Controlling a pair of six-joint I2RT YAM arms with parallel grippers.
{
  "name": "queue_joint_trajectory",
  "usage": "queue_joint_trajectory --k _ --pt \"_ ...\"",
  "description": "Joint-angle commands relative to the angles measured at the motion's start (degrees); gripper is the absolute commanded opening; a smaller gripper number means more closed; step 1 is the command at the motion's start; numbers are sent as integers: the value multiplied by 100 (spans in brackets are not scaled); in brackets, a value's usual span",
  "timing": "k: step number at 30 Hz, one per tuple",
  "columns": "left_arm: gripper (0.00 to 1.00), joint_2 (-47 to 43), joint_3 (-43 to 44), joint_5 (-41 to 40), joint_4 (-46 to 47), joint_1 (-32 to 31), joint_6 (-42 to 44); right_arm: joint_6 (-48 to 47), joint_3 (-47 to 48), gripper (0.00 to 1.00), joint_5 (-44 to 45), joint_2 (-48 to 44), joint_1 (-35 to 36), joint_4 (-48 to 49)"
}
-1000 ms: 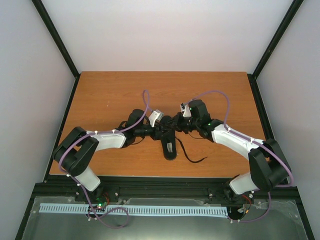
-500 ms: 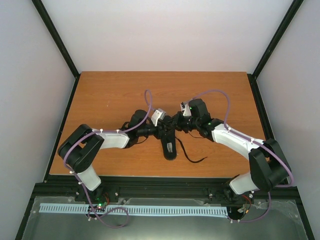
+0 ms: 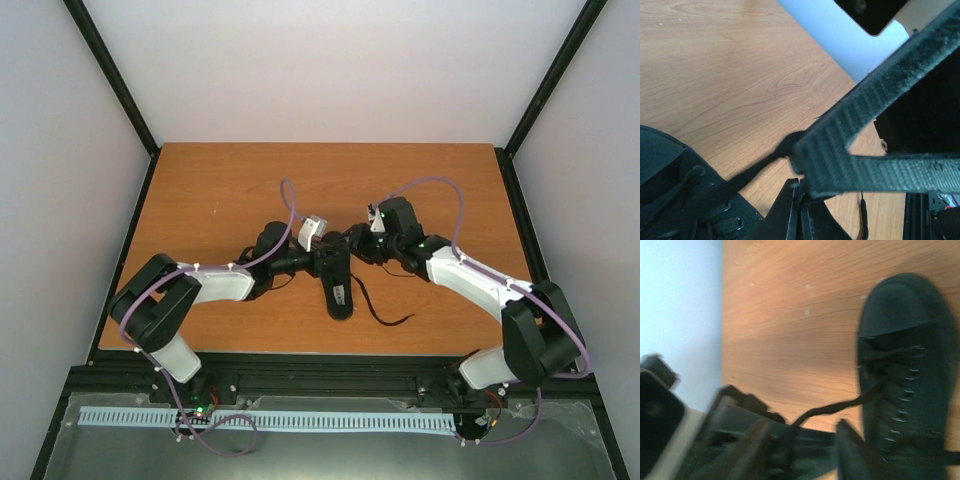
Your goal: Tie the shoes
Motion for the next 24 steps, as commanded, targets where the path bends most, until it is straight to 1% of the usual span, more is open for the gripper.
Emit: queue_joint_trajectory --k 1,2,3,4,6,8,11,14,17,24 --pt "1 -385 -47 -406 -91 -32 -84 -760 31 57 950 -502 -195 -1490" --pt "1 -423 -56 -417 -220 -28 -70 -915 36 68 1224 -639 -205 -1824" --pt "1 -461 -68 -433 -327 -32 -61 -1047 33 73 1489 -745 -212 -2170" --pt "1 -507 -107 -443 -396 -32 -55 -1128 5 76 1712 -859 -211 -2505" --pt "1 -589 -168 -461 -505 -32 -24 -1167 -172 79 2036 -1081 -213 -3043" --pt "1 -662 -189 -458 -643 -32 48 -970 -480 80 2318 -1289 -215 -3534" --pt "1 -701 -174 -429 -813 -32 164 -530 -968 81 2355 -1655 -228 -3924" --pt "1 -660 -118 -390 -850 -32 197 -58 -1456 83 2053 -1940 -241 -3886" --pt "1 -608 -53 -301 -855 -32 183 305 -1765 82 1782 -1890 -246 -3768" --pt "1 -637 3 -194 -957 -32 251 575 -1822 77 1552 -1502 -246 -3669"
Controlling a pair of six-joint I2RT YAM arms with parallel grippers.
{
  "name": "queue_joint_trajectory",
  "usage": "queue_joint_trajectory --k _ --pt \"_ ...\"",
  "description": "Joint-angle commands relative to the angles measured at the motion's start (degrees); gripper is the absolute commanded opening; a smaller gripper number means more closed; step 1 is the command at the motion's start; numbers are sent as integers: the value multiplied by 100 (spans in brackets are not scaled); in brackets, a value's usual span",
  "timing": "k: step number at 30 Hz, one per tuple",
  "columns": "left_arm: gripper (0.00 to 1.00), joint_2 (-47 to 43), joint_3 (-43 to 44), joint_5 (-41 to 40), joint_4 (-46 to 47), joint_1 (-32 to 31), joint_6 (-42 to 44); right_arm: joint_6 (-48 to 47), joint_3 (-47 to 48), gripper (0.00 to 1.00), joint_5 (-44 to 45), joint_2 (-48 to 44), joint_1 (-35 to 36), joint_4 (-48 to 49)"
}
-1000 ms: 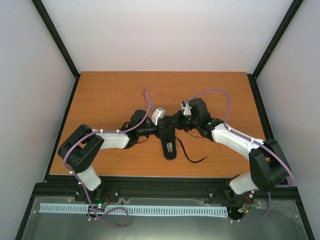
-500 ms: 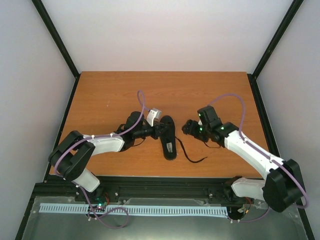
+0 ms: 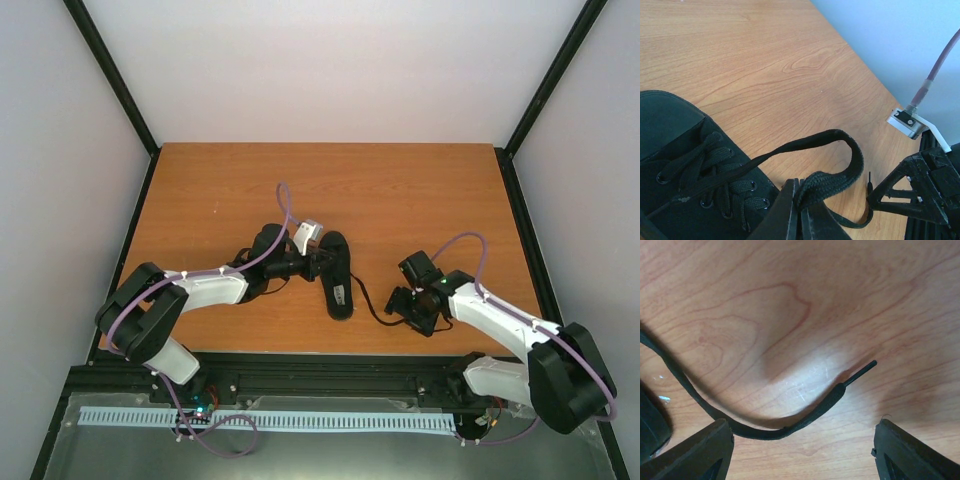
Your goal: Tie the shoes
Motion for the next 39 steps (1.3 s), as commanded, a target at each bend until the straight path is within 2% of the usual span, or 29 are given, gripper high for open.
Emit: queue_joint_trajectory --k 1,5,9,10,14,15,20,26,32,39 --pt "1 -64 192 153 -76 -32 194 334 -8 76 -177 125 -23 28" --pt "1 -62 158 257 -21 -32 217 490 -100 76 -170 195 -23 229" --pt "1 -41 159 393 -22 -32 319 476 -102 63 -209 463 -23 469" --pt "2 -33 164 449 -26 -32 342 453 -111 56 -214 543 -23 525" --pt "5 -3 172 678 -9 -32 439 282 -85 7 -144 627 -23 764" --pt "6 12 180 710 -16 -32 449 235 -2 3 -72 608 -23 754" --pt "8 163 351 929 -103 -32 489 -269 847 3 640 114 -25 554" --pt "12 296 637 1031 -397 -28 742 -1245 2088 3 1116 -280 -36 903" --pt "20 348 893 971 -563 56 1022 -1857 3088 3 858 139 -40 1515" --pt "28 616 1230 854 -710 134 1117 -2005 3718 3 220 543 -40 2005"
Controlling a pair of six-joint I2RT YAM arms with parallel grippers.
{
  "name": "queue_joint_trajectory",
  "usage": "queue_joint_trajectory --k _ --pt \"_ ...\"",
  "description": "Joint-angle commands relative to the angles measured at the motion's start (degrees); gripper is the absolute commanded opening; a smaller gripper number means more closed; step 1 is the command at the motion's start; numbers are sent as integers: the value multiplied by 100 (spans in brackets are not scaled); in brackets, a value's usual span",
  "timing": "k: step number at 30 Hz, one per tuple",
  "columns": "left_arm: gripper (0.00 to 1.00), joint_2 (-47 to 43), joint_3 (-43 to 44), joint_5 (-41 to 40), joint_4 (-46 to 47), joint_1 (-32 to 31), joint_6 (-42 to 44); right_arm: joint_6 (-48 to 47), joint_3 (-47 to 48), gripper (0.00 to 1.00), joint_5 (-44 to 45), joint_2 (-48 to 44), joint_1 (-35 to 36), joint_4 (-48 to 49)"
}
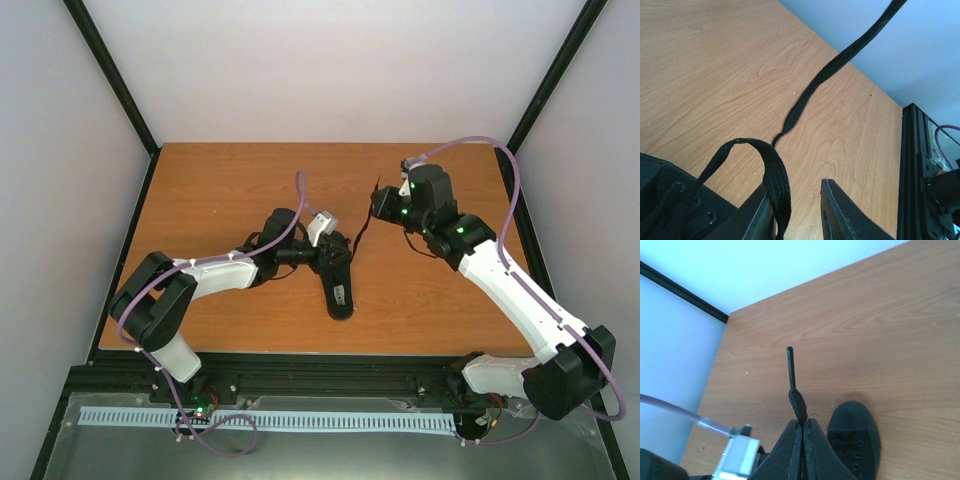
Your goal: Tie the shoes
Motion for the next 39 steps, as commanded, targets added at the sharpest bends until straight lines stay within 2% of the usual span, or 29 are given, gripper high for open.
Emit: queue_joint_trajectory --k 1,4,9,13,16,23,29,36,39 --pt "29 211 362 -108 -150 49 261 -218 331 3 -421 146 -14 436" --pt "30 276 437 -273 -166 49 278 -202 396 3 -552 146 -14 567" --pt "38 444 588 -408 -234 49 310 -187 398 3 -653 148 -15 646" --pt "40 554 727 -307 -259 49 349 -195 414 3 -747 202 -14 664" --pt "37 588 791 -310 -319 54 406 -216 444 3 -793 237 -14 682" --pt "25 629 805 -331 -327 49 458 -231 481 3 -894 332 -14 690" --pt "46 612 835 -265 -745 50 648 -234 503 3 -734 302 -14 595" --pt "50 310 482 -211 -860 49 545 -43 83 3 274 -29 -19 -29" --pt "61 8 195 -266 -671 49 388 26 -194 3 604 -224 -23 -371"
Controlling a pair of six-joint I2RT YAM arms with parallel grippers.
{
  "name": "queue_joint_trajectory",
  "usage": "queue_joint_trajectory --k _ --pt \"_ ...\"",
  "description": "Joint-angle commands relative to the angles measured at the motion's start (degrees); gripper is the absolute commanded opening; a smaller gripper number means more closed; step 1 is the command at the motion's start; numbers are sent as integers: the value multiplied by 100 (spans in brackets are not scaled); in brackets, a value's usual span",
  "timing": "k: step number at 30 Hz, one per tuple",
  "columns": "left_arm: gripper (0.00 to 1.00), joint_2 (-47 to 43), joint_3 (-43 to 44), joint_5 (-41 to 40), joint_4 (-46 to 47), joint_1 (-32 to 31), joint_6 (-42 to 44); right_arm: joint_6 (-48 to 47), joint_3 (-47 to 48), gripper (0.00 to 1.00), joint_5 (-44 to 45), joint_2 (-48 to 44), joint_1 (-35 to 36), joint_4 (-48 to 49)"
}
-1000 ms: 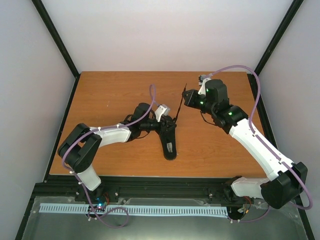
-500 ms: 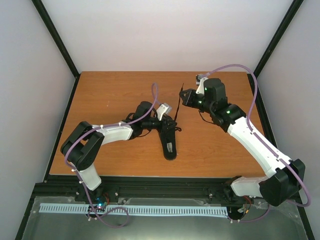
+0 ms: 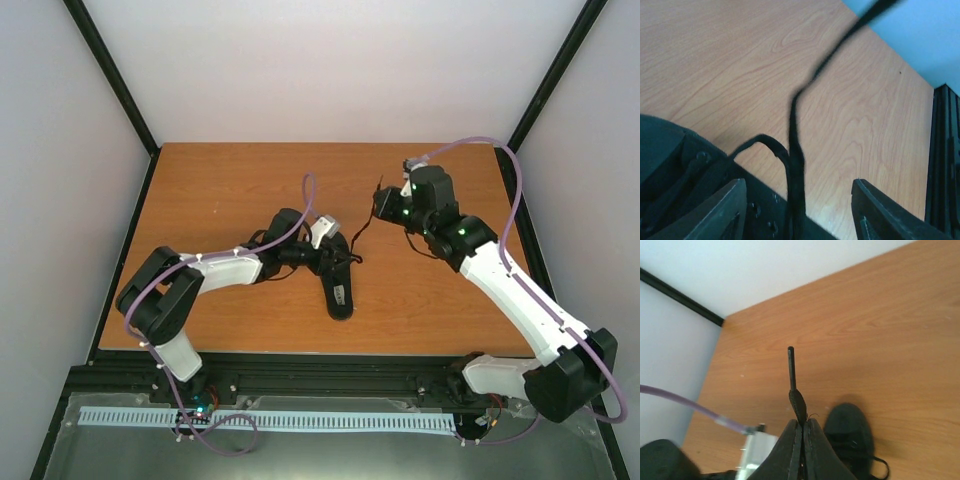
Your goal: Tie the shoes
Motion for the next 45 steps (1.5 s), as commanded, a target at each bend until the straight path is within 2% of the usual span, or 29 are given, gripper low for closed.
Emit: queue_joint_trajectory --k 1,6,13,23,30,37,45 --pt "63 -529 -282 41 100 30 -120 148 -426 3 719 -383 -19 -647" --pt "64 -530 118 -95 -577 -5 -49 454 -1206 3 740 -684 -19 -949" --pt "62 53 1131 -907 -1932 -420 460 848 -2109 3 824 -1084 -19 -1211" --pt "60 828 2089 -1162 -2843 -736 785 986 -2321 3 2129 -1872 -75 -2176" --pt "59 1120 2472 -1545 -3212 -963 979 1121 -2767 3 1881 -2292 -80 -2160" --pt "57 1494 2946 -2840 -3823 -1384 1260 1107 -2937 3 1566 -2294 -80 -1868" --pt "57 1765 3349 -3608 -4208 -1478 1406 1121 -3118 3 1353 -2464 -89 -1670"
